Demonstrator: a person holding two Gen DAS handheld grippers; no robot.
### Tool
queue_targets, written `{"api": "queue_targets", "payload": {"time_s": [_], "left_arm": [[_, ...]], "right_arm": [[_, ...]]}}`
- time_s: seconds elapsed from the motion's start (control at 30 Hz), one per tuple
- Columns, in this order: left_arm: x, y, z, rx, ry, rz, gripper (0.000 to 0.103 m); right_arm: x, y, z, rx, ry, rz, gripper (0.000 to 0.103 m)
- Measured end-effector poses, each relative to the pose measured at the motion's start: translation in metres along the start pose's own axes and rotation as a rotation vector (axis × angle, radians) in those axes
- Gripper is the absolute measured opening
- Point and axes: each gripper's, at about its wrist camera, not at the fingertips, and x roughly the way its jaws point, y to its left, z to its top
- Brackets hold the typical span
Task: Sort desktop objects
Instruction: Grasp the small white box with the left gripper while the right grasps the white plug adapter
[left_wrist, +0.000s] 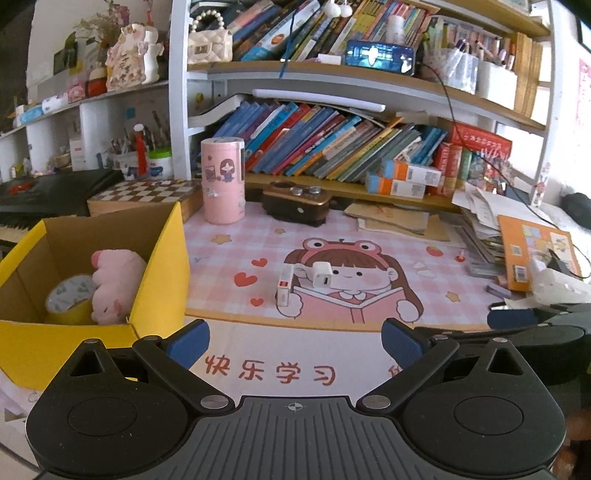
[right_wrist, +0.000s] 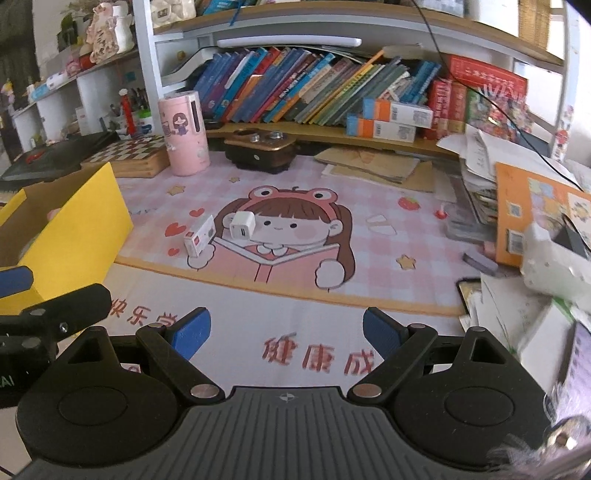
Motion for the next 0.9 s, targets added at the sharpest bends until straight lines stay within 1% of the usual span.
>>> {"api": "queue_targets", "payload": {"time_s": [0.27, 0.47, 0.57, 0.63, 0.7, 0.73, 0.8, 0.9], "left_arm": [[0.033, -0.008, 0.008, 0.022, 0.03, 0.052, 0.099], [0.063, -0.006, 0.013, 0.029, 0.052, 0.084, 0.093], [0.079, -0.003, 0.015, 0.03, 0.062, 0.101, 0.089], [0.09, -0.002, 0.016, 0.026, 0.068, 0.11, 0.082], [0.103, 0.0, 0.017, 0.019, 0.078, 0.118, 0.079], [0.109, 0.001, 0.017, 0.017, 0.085, 0.123, 0.076], [0.122, 0.002, 0.018, 0.014, 0.096, 0.128, 0.07], [0.139, 0.003, 0.021, 0.008, 0.101, 0.124, 0.065]], "right_arm": [[0.03, -0.013, 0.022, -0.018, 0.0, 0.035, 0.089], [0.063, -0.018, 0.04, -0.042, 0.004, 0.047, 0.087], [0.08, -0.016, 0.047, -0.06, 0.015, 0.064, 0.087], [0.091, -0.013, 0.051, -0.075, 0.02, 0.073, 0.086], [0.104, -0.01, 0.057, -0.092, 0.026, 0.075, 0.084], [0.11, -0.01, 0.059, -0.096, 0.029, 0.082, 0.084], [0.122, -0.009, 0.064, -0.103, 0.031, 0.101, 0.084], [0.136, -0.005, 0.071, -0.121, 0.032, 0.12, 0.084]]}}
